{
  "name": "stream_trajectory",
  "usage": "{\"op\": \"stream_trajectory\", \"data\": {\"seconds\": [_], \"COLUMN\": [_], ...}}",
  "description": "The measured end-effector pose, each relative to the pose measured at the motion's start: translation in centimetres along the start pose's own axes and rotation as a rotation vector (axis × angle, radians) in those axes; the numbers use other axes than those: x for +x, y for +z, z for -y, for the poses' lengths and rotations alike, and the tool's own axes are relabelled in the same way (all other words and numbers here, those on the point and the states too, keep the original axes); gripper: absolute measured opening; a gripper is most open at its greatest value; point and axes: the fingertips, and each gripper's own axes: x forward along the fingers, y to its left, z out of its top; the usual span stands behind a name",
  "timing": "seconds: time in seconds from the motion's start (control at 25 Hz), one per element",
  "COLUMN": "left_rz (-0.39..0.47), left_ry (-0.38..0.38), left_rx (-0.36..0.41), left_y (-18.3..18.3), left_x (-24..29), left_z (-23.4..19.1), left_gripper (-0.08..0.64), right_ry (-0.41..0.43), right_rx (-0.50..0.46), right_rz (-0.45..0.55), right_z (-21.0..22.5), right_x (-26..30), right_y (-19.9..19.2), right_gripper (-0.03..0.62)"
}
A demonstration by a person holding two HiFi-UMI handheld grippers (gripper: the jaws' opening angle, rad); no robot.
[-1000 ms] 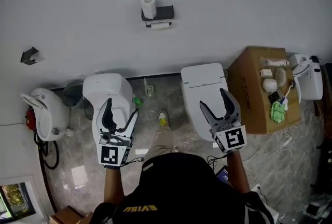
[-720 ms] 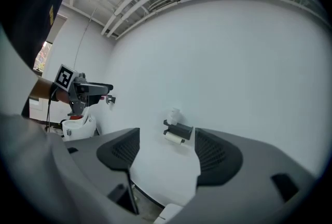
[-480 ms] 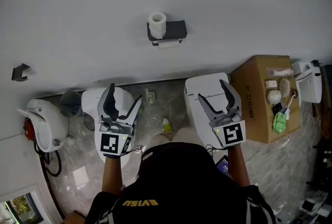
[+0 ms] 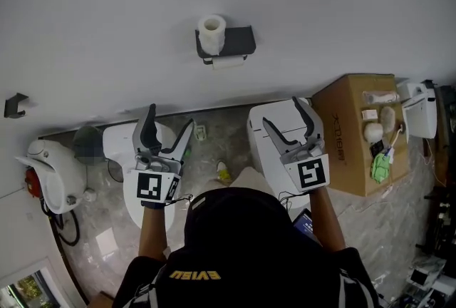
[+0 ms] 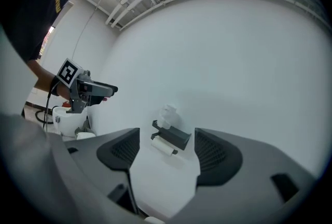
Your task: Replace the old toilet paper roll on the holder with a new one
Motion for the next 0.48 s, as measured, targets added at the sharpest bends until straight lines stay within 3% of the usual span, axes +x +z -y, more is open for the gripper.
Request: {"op": "stream_trajectory", "data": {"seconds": [0.28,0.48], "left_rz": [-0.035,-0.051], "left_ry": [-0.012,0.019], "left_rx": [0.044,0.022], "left_y": [-0.4,-0.8], "left_x": [0.8,0.6], "left_z": [0.4,-0.5], "left_gripper": [0.379,0.380], "right_ry": [0.017,-0.022], "right_rx": [-0.149,-0.336], "right_rz": [-0.075,-0.156], "right_z": [0.3,0.2], "right_x": [1.8,3.4], "right_y": [-2.0,-3.7], "right_gripper": [0.319,0.310]}}
